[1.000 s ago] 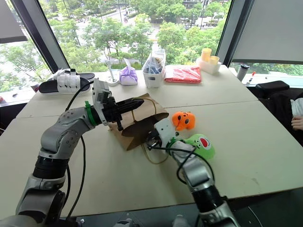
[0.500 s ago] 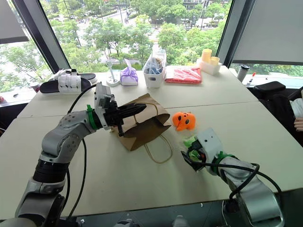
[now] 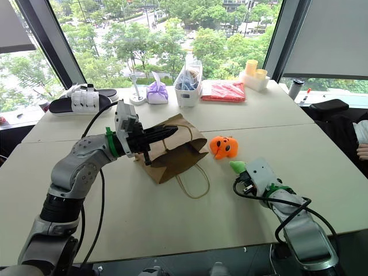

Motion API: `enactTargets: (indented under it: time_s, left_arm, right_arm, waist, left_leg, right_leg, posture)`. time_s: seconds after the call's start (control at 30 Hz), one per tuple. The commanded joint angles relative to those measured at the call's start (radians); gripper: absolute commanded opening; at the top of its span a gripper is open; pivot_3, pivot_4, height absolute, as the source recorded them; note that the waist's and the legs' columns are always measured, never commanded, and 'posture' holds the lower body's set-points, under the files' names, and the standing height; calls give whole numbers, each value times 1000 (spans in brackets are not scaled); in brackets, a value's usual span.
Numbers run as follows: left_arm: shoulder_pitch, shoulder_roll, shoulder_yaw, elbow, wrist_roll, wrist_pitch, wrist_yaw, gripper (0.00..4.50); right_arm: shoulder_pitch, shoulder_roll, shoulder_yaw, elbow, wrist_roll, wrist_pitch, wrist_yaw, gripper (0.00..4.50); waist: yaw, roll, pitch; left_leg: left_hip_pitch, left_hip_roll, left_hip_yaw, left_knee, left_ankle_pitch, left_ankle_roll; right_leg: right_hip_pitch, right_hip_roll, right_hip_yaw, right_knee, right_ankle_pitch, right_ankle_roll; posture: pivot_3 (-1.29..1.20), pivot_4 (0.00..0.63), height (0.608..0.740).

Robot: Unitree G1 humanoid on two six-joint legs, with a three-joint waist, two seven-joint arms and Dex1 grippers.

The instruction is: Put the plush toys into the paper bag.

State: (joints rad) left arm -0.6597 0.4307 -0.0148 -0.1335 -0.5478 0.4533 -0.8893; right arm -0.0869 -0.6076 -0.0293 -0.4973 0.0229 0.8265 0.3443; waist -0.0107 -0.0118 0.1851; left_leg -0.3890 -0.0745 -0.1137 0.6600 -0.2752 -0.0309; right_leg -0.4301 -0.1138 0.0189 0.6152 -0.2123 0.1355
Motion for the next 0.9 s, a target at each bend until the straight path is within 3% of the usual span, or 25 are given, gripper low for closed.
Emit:
enactTargets:
  time_s: [0.03,0.17,0.3,0.53,0.73,0.9]
  left_arm:
    - [-15,6,33,-33,-23,-1,5,0]
    - [-40,-2,36,-6,-30,2,14,0]
    - [-61,-6,31,10,-34,7,8,0]
    - [-78,-9,28,-13,-67,62,9,0]
    - [-56,-4,32,-41,-77,84,18,0]
    - [-45,5,38,-24,-63,70,25,0]
  right_arm:
    - [-28,11,-41,-59,48,0,36,40]
    - [-124,35,4,-199,200,67,149,40]
    - [-212,110,74,-186,244,116,134,40]
    - [-426,314,327,229,105,-137,81,40]
    - [-567,452,391,577,32,-410,96,40]
    - [-624,494,410,706,-8,-540,134,2171]
  waist:
    - [0,0,0]
    - [-5,0,0]
    - [-1,0,0]
    - [-5,0,0]
    - [-9,0,0]
    - [-8,0,0]
  left_leg:
    - [0,0,0,0,0,0]
    - [0,0,0,0,0,0]
    - [0,1,-1,0,0,0]
    - [0,0,-1,1,0,0]
    - [0,0,-1,-2,3,-6]
    - [0,0,-1,-2,4,-6]
  right_leg:
    - [0,0,0,0,0,0]
    - [0,0,0,0,0,0]
    - [0,1,-1,0,0,0]
    - [0,0,0,0,0,0]
    - [-2,1,0,0,0,0]
    - [-2,1,0,0,0,0]
  posture:
    - [0,150,740]
    - [0,150,740]
    - [0,150,740]
    - [0,150,740]
    - [0,150,740]
    - [0,150,740]
